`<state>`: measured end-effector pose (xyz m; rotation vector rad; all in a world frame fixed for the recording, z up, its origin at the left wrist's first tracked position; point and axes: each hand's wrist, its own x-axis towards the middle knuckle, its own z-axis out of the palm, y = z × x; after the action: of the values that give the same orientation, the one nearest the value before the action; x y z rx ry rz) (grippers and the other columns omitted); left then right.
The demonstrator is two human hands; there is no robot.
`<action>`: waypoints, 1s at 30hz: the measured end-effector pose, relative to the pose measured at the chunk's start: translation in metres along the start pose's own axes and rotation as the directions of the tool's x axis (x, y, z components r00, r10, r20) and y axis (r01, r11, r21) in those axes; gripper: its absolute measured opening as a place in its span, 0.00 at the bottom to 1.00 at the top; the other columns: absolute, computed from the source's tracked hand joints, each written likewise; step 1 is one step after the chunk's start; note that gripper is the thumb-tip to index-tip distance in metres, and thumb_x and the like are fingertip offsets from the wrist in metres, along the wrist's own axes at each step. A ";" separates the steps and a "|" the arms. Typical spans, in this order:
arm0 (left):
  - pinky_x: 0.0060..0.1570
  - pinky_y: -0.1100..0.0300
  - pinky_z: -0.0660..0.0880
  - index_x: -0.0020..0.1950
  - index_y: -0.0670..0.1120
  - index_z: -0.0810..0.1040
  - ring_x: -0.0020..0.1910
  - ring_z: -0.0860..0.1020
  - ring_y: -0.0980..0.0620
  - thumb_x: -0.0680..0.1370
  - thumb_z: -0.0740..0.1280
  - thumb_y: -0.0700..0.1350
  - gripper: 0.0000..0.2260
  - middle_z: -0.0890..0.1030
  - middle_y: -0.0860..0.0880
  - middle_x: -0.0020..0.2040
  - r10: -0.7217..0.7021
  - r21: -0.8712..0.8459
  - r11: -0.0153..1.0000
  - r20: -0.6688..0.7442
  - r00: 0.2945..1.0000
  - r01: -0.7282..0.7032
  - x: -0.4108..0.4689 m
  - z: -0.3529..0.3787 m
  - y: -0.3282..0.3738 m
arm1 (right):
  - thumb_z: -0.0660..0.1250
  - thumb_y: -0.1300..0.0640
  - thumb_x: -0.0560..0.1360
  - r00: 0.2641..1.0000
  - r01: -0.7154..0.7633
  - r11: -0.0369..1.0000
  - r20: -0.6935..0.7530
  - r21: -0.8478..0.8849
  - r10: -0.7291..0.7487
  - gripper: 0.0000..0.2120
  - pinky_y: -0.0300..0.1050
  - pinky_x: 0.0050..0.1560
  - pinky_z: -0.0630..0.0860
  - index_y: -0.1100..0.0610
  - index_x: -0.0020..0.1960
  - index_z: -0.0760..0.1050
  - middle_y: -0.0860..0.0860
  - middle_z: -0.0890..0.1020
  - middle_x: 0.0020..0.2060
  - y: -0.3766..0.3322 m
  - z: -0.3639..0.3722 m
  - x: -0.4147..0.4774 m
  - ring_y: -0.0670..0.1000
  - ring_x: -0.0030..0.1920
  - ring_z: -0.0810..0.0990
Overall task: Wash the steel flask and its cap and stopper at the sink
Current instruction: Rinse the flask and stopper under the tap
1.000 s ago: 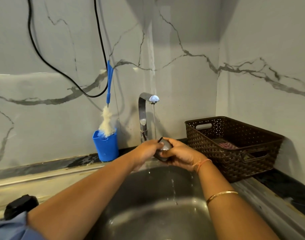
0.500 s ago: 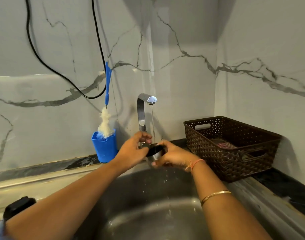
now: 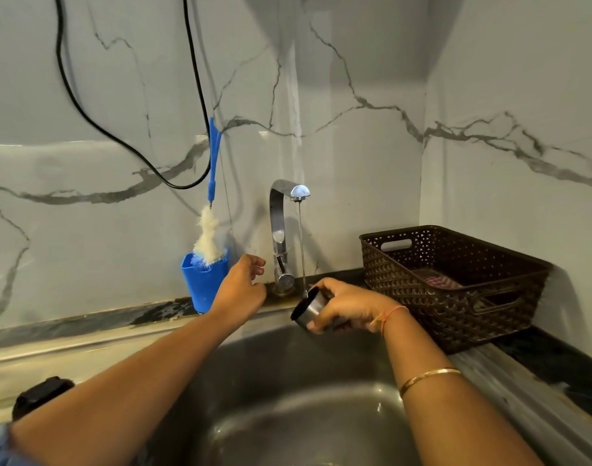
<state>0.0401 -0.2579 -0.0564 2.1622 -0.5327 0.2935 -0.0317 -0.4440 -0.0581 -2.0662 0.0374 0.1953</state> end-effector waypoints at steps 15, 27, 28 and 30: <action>0.51 0.65 0.69 0.68 0.45 0.66 0.59 0.72 0.51 0.74 0.63 0.33 0.23 0.72 0.47 0.64 -0.088 0.009 0.996 0.072 0.993 0.088 0.005 0.006 0.002 | 0.69 0.72 0.69 0.982 -0.122 0.990 0.154 0.070 0.110 0.25 0.43 0.44 0.76 0.59 0.62 0.66 0.58 0.75 0.53 -0.003 0.005 -0.005 0.54 0.49 0.77; 0.50 0.65 0.67 0.76 0.47 0.57 0.55 0.71 0.55 0.78 0.61 0.33 0.28 0.69 0.44 0.70 -0.072 -0.052 0.995 0.263 0.962 0.088 0.001 0.021 0.028 | 0.71 0.74 0.66 0.999 0.011 0.975 0.042 0.220 -0.021 0.29 0.52 0.58 0.77 0.58 0.63 0.66 0.57 0.74 0.56 -0.005 0.007 -0.004 0.58 0.59 0.75; 0.51 0.63 0.67 0.76 0.47 0.56 0.56 0.70 0.53 0.78 0.61 0.34 0.29 0.70 0.44 0.69 -0.075 -0.043 0.995 0.270 0.960 0.090 0.003 0.024 0.029 | 0.71 0.73 0.66 0.999 0.008 0.976 0.033 0.217 -0.015 0.29 0.51 0.56 0.77 0.58 0.63 0.66 0.57 0.75 0.56 -0.005 0.007 -0.004 0.58 0.58 0.75; 0.51 0.62 0.68 0.78 0.48 0.52 0.58 0.72 0.49 0.78 0.60 0.33 0.32 0.70 0.43 0.69 -0.085 0.023 0.996 0.278 0.957 0.082 0.008 0.026 0.028 | 0.71 0.72 0.66 1.000 0.009 0.977 0.022 0.213 -0.014 0.29 0.49 0.51 0.78 0.57 0.63 0.66 0.58 0.75 0.55 -0.006 0.007 -0.004 0.56 0.52 0.77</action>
<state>0.0338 -0.2957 -0.0490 2.2443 -0.5950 -0.0575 -0.0360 -0.4348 -0.0553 -1.8494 0.0301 0.1999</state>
